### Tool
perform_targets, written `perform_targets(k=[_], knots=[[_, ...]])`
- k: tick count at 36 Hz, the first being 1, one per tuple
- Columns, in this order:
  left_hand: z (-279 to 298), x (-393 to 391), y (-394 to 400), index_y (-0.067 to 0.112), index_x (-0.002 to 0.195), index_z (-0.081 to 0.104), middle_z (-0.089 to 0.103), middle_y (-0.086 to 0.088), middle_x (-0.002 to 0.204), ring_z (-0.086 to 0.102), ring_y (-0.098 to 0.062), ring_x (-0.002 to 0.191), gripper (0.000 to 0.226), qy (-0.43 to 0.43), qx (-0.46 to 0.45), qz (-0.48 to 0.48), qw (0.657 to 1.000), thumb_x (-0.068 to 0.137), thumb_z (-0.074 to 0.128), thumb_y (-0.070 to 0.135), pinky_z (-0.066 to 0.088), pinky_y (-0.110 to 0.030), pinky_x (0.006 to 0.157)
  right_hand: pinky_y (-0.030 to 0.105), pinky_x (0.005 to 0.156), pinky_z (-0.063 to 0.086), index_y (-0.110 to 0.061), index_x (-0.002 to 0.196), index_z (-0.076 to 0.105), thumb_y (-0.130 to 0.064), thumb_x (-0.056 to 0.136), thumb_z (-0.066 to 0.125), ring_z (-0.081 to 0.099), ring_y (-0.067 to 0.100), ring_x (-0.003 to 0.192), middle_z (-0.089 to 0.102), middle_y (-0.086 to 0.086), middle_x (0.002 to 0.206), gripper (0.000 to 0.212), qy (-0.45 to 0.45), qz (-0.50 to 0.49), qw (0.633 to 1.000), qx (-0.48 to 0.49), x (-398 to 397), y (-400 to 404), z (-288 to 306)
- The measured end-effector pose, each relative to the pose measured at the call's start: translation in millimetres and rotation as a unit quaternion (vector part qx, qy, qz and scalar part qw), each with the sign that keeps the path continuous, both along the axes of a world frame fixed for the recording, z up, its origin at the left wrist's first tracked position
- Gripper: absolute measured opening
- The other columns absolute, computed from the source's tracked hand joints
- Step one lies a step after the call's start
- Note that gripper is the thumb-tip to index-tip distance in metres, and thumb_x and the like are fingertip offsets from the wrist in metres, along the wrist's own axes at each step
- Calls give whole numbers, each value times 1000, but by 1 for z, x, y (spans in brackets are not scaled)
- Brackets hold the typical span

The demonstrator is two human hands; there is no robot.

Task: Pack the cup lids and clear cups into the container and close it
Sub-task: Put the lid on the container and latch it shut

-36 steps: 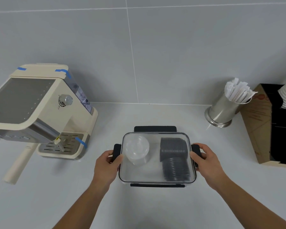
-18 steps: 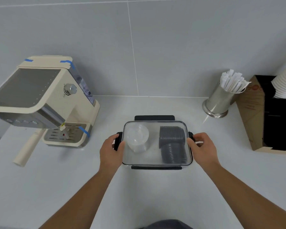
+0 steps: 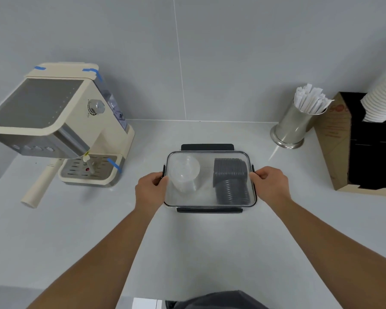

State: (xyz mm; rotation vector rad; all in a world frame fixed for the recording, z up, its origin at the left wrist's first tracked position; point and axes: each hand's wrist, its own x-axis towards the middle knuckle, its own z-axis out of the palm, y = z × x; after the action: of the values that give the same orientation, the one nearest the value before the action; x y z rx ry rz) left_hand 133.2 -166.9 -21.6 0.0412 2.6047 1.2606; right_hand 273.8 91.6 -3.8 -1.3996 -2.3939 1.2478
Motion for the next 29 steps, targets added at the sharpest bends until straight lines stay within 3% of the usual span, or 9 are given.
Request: perform_targets(k=[3,9,13,19,21,23,26,28,29], knots=[[2,1,1,8,77,70,70,-15,79,52,-18,68,16,-17,12,13,1000,85,62,20,43,-25,61,33,63,53,-4,86,72,-21,89,60,61,22,70,73,12,82,20,-3,-6,1000,-8,-2,0,-1],[8,6,3,24,86,73,70,6,78,62,-17,76,9,-44,45,42,997,86,65,22,48,-22,66,26,58,44,-9,86,71,-22,90,59,60,19,71,72,5,82,18,-3,3,1000,2,-2,0,-3],[9,8,2,22,98,73,71,4,87,65,-17,84,15,-57,56,53,995,87,64,25,52,-29,81,27,62,46,-11,88,71,-22,90,59,59,17,72,71,3,82,17,1,-6,1000,-14,-3,0,-3],[13,21,1,3,85,64,57,-11,73,46,-26,69,28,-92,29,43,994,90,50,26,43,-33,64,22,52,41,-12,90,69,-24,89,59,55,10,63,68,2,80,16,4,-19,1000,-25,-3,0,-4],[11,35,-3,5,98,67,63,-16,87,55,-38,82,31,-110,43,68,991,92,52,32,52,-40,79,23,52,41,-12,91,69,-24,90,59,56,11,63,68,2,81,15,4,-21,999,-29,-3,0,-5],[6,52,-9,11,101,68,68,-12,100,63,-31,97,30,-148,74,98,981,91,56,36,51,-42,94,24,52,42,-12,91,69,-24,90,59,57,13,63,69,3,81,15,3,-21,999,-31,-4,0,-5],[1,79,-12,19,82,60,62,-3,89,59,-20,86,17,-208,154,130,957,90,63,34,50,-35,88,24,51,43,-13,90,68,-24,90,59,58,14,62,69,3,80,15,2,-20,999,-33,-4,0,-5],[0,93,-7,20,97,59,65,-2,97,65,-19,92,18,-246,210,171,931,88,70,30,52,-35,96,24,52,44,-13,90,68,-25,89,59,58,14,62,68,2,79,14,1,-19,999,-34,-4,1,-5],[0,98,-4,21,110,57,66,-3,103,66,-18,96,31,-266,236,188,916,85,74,29,51,-36,100,25,52,44,-14,90,68,-25,89,59,59,14,63,68,1,78,14,0,-18,999,-35,-4,1,-4]])
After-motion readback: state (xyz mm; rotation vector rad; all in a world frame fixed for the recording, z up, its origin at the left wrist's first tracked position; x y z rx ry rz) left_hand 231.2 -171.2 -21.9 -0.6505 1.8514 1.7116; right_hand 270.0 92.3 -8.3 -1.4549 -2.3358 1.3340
